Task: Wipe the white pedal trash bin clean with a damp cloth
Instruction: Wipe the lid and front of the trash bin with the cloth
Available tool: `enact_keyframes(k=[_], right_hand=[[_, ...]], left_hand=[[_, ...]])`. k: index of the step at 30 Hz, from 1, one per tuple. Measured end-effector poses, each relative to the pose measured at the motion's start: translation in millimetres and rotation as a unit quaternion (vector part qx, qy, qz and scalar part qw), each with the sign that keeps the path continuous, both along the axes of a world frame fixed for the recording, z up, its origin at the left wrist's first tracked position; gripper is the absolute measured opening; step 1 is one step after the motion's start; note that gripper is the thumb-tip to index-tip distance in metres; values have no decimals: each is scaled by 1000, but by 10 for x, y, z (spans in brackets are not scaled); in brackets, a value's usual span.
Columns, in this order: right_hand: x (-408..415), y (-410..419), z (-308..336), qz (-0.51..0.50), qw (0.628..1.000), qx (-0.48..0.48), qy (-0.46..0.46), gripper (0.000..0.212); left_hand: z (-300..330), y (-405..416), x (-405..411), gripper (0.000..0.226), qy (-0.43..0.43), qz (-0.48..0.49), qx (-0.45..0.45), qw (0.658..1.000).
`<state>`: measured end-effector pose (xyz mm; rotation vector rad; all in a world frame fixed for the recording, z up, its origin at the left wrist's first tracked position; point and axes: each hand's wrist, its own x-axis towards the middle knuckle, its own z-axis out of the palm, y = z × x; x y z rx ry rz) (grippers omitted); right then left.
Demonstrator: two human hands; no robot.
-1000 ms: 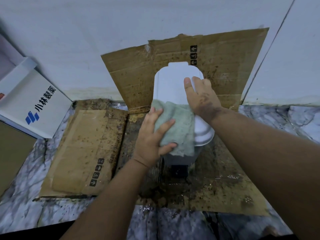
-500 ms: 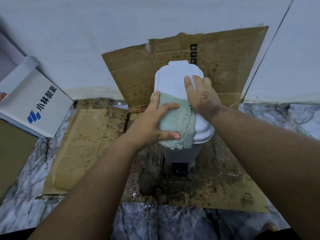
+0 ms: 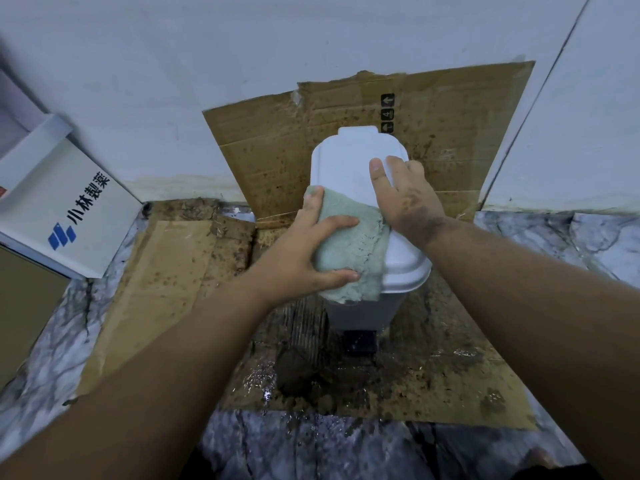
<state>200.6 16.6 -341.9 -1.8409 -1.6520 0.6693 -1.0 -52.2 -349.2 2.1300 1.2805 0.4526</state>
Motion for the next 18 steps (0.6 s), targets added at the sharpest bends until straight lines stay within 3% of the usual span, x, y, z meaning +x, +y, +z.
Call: enact_keyframes(k=[4, 9, 14, 18], right_hand=[[76, 31, -39, 0, 999, -7, 33, 58], [68, 41, -23, 0, 999, -4, 33, 55], [83, 22, -29, 1, 998, -1, 59, 47], [74, 45, -32, 6, 999, -11, 49, 52]], left_hand=[[-161, -188, 401, 80, 37, 113, 99, 988], [-111, -336, 758, 92, 129, 214, 123, 960], [-77, -369, 894, 92, 139, 226, 106, 958], [-108, -231, 599, 84, 73, 150, 107, 980]])
